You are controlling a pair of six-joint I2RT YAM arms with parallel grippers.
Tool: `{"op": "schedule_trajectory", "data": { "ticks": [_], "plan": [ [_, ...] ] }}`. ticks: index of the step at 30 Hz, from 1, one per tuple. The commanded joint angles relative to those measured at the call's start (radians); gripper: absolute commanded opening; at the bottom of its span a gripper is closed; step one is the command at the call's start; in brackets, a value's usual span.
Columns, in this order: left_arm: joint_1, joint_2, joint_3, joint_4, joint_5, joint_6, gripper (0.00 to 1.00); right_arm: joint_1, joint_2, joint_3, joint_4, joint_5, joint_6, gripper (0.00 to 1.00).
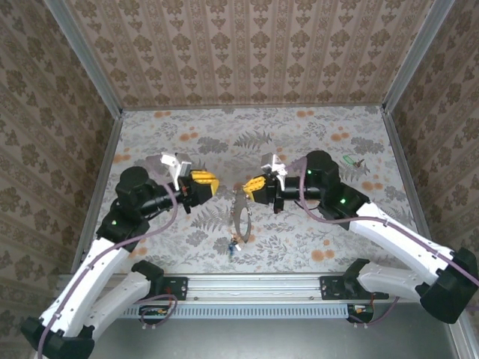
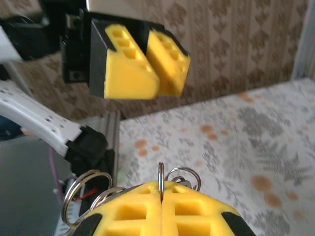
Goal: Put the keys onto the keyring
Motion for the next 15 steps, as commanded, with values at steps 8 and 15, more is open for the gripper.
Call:
{"op": "schedule_trajectory", "data": {
  "ticks": [8, 15],
  "plan": [
    [-0.111, 0.026, 0.038, 0.064, 0.088, 0.084, 0.35, 0.005, -0.024, -0.055, 0.233, -0.13, 0.096, 0.0],
    [-0.18, 0.086, 0.078, 0.031, 0.066, 0.168, 0.34, 0.005, -0.019, -0.062, 0.261, -0.144, 0.102, 0.0]
  ]
}}
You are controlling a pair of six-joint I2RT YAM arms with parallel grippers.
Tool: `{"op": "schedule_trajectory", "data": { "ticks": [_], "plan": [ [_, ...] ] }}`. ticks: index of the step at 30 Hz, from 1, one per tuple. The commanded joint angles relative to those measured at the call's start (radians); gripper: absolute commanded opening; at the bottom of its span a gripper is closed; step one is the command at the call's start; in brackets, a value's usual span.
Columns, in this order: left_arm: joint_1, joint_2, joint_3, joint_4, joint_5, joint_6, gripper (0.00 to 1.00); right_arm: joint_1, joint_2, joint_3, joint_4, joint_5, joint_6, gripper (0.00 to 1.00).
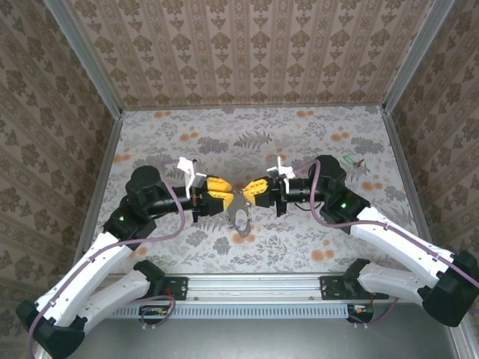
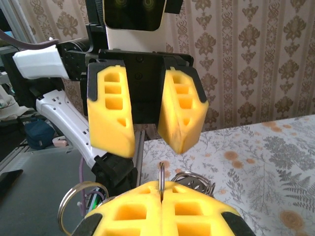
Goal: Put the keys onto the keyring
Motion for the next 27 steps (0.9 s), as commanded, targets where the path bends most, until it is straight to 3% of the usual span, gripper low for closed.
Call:
{"op": "schedule_trajectory", "data": {
  "ticks": [1, 15, 18, 21, 27],
  "plan": [
    [-0.022, 0.02, 0.046, -0.005, 0.001, 0.07, 0.34, 0.004, -0.002, 0.001, 0.079, -0.049, 0.014, 0.0],
    [-0.085, 0.117, 0.122, -0.077, -0.024, 0.162, 0.25, 0.002, 0.001, -0.005, 0.08, -0.062, 0.009, 0.0],
    [-0.091, 0.126, 0.127, -0.09, -0.029, 0.174, 0.18, 0.001, -0.004, -0.008, 0.08, -0.06, 0.007, 0.0],
    [-0.095, 0.127, 0.125, -0.09, -0.038, 0.177, 0.01, 0.002, -0.005, -0.01, 0.084, -0.062, 0.011, 0.0],
    [-0.097, 0.13, 0.127, -0.111, -0.049, 0.198, 0.0, 0.0, -0.008, -0.014, 0.094, -0.06, 0.01, 0.0]
  ]
}}
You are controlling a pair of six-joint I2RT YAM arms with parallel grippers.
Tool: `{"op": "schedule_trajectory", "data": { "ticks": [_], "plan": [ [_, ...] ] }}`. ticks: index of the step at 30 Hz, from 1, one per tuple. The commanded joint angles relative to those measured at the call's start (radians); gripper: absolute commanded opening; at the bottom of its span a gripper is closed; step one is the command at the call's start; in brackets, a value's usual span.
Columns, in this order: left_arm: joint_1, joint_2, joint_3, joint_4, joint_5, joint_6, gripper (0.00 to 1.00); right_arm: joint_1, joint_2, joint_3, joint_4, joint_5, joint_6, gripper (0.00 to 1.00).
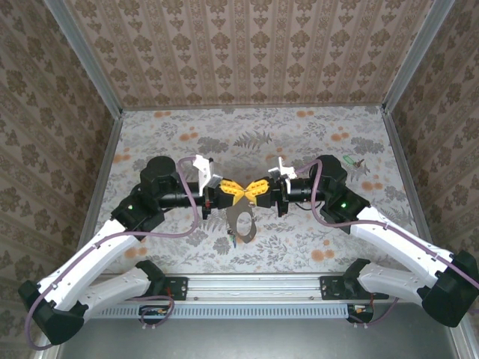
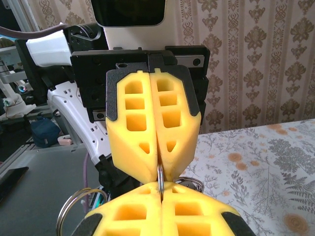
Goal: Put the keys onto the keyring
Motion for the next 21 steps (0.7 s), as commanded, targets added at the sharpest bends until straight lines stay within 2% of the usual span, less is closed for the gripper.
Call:
{"op": "schedule_trajectory", "data": {
  "ticks": [1, 7, 10, 13, 17, 21],
  "plan": [
    [-0.014, 0.018, 0.024, -0.033, -0.013, 0.041, 0.0, 0.011, -0.011, -0.001, 0.073, -0.021, 0.006, 0.0],
    [-0.015, 0.041, 0.04, -0.108, 0.003, 0.183, 0.0, 0.013, -0.025, -0.009, 0.022, 0.038, -0.046, 0.01],
    [-0.015, 0.023, 0.032, -0.14, -0.022, 0.288, 0.0, 0.012, -0.031, -0.011, -0.044, 0.118, -0.08, 0.23],
    [-0.015, 0.023, 0.054, -0.2, -0.06, 0.371, 0.0, 0.013, -0.048, -0.033, -0.095, 0.213, -0.1, 0.34],
    [-0.031, 0.086, 0.16, -0.366, -0.095, 0.476, 0.0, 0.013, -0.105, -0.071, -0.183, 0.357, -0.127, 0.34],
    [-0.082, 0.125, 0.219, -0.461, -0.225, 0.552, 0.0, 0.012, -0.177, -0.107, -0.247, 0.415, -0.146, 0.34]
  ]
}}
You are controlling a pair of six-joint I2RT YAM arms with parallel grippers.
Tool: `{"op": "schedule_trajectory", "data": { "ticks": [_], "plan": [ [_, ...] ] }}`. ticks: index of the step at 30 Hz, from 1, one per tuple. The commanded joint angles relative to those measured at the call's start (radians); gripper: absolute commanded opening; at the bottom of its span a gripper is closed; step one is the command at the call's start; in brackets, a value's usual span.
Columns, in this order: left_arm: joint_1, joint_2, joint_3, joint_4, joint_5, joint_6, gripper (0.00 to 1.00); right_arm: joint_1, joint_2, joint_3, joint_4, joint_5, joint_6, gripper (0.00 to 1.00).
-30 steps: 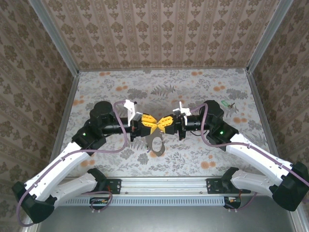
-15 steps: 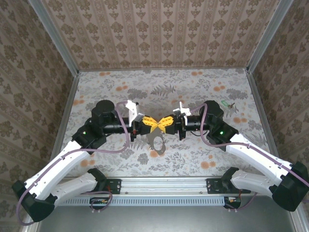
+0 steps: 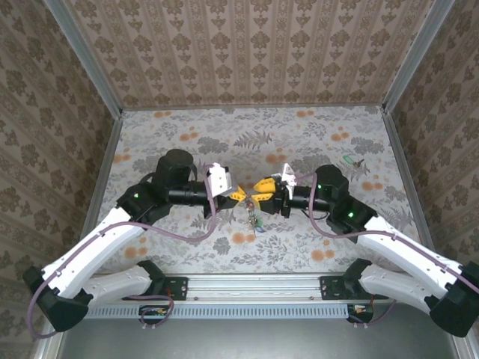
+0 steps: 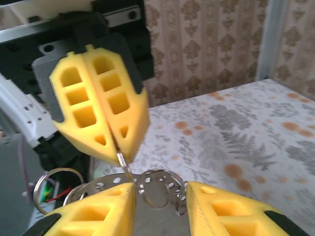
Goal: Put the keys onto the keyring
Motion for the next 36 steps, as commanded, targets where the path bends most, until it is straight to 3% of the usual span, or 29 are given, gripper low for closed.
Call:
{"op": "schedule_trajectory", "data": {
  "ticks": [1, 6, 16, 28, 36],
  "plan": [
    [-0.04, 0.011, 0.07, -0.119, -0.098, 0.126, 0.0, 0.002, -0.068, -0.035, -0.061, 0.108, -0.032, 0.34],
    [-0.063, 0.043, 0.128, -0.161, -0.117, 0.16, 0.0, 0.002, -0.074, -0.042, -0.057, 0.114, -0.048, 0.34],
    [-0.065, 0.132, 0.223, -0.259, -0.103, 0.205, 0.0, 0.006, -0.043, -0.015, -0.03, -0.026, -0.049, 0.34],
    [-0.07, 0.18, 0.276, -0.316, -0.092, 0.227, 0.0, 0.042, -0.012, 0.015, -0.057, -0.029, -0.083, 0.35],
    [-0.083, 0.186, 0.285, -0.332, -0.08, 0.23, 0.0, 0.076, 0.035, 0.052, -0.081, -0.017, -0.121, 0.3]
  ]
}}
